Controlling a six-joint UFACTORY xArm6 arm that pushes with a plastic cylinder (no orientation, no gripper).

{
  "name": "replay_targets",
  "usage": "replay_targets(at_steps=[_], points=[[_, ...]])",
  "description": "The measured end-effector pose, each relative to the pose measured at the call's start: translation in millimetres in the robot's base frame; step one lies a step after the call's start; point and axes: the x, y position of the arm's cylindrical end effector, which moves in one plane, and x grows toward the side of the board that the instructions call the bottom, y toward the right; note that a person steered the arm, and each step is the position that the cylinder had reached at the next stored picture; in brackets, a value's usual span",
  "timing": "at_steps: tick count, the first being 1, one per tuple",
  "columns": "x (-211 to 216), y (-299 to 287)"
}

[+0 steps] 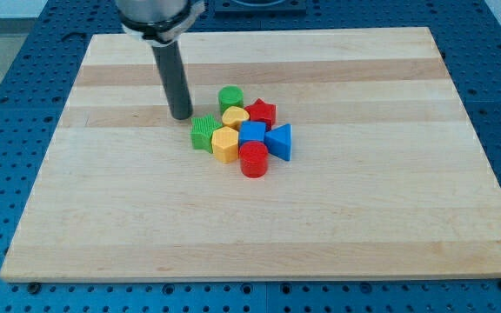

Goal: Move green circle near to the blue triangle

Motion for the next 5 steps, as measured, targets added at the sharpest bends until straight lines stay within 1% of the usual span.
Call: replay_targets(at_steps=[2,4,5], points=[[-11.5,42.3],[-41.8,84.3],[-43.4,92.8]])
